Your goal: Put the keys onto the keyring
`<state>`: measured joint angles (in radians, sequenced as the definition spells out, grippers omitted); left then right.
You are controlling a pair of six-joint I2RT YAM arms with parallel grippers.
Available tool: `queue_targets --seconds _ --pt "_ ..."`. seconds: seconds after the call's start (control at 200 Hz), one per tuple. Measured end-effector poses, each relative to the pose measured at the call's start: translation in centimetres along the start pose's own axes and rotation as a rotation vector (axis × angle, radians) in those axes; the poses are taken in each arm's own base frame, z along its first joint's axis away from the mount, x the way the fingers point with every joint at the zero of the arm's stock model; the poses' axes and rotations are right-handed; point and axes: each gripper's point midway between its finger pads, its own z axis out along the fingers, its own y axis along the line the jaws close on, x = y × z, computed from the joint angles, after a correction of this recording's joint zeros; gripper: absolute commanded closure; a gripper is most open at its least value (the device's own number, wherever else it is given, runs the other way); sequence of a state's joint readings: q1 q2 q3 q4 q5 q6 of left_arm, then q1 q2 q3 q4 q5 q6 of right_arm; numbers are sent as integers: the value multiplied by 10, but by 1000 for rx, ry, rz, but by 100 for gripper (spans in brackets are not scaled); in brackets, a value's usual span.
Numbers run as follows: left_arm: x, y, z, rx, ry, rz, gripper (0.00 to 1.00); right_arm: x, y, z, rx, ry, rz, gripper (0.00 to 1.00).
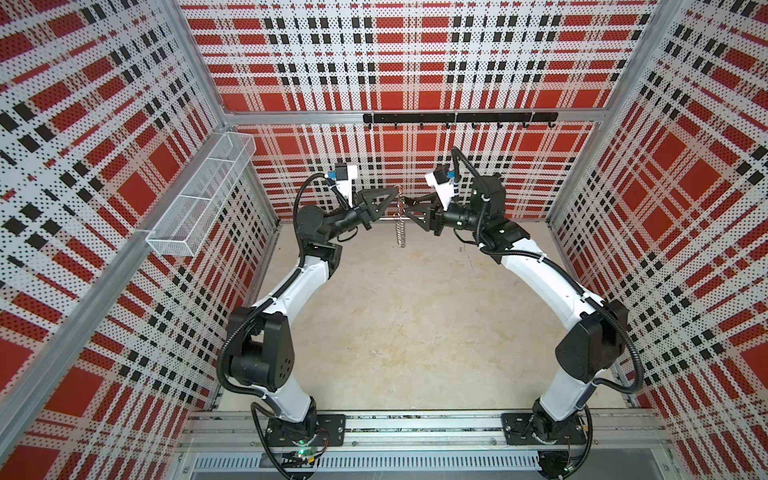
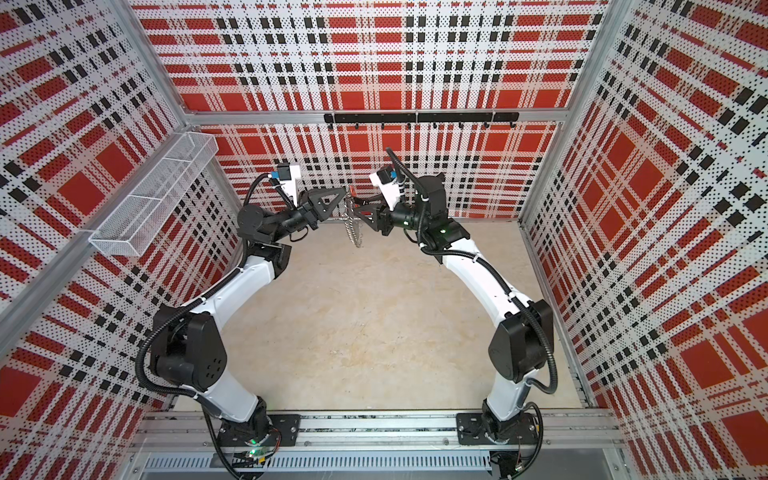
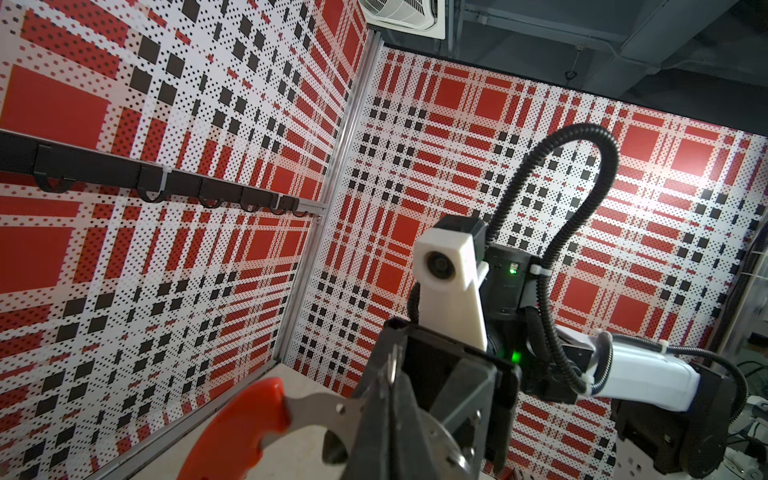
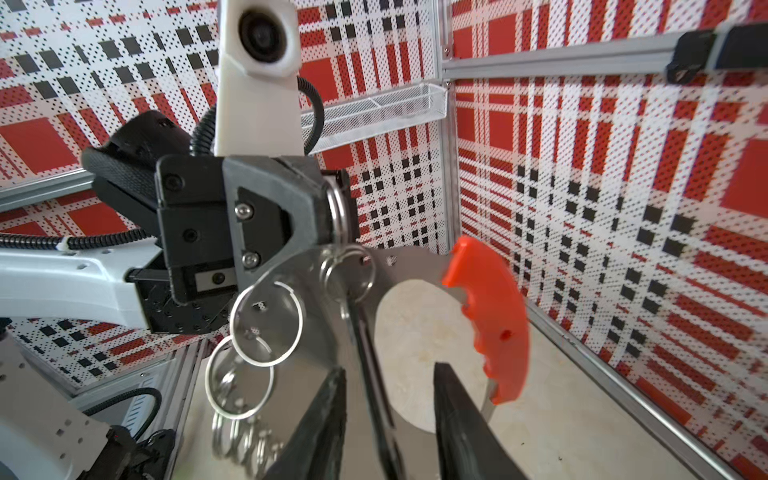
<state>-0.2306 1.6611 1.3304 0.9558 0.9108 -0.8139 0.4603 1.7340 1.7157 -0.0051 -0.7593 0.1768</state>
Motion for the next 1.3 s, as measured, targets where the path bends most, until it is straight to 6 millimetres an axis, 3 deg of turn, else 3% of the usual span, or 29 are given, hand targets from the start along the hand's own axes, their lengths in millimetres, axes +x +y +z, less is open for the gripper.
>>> queue_targets --seconds 0.225,0.556,0.777,1.007,1.298 --pt "0 -4 1 17 2 -8 100 -35 7 -17 -11 -87 -38 60" --pt "2 -8 1 33 14 -16 100 -44 12 -17 -31 -115 -24 59" --pt "13 -19 8 71 25 -13 100 -58 20 -13 -79 -144 -25 67" --pt "20 -20 8 81 39 -4 100 -51 18 -1 -113 -137 -4 83" --pt "18 -21 6 83 28 -10 100 -45 9 -1 -91 -130 20 83"
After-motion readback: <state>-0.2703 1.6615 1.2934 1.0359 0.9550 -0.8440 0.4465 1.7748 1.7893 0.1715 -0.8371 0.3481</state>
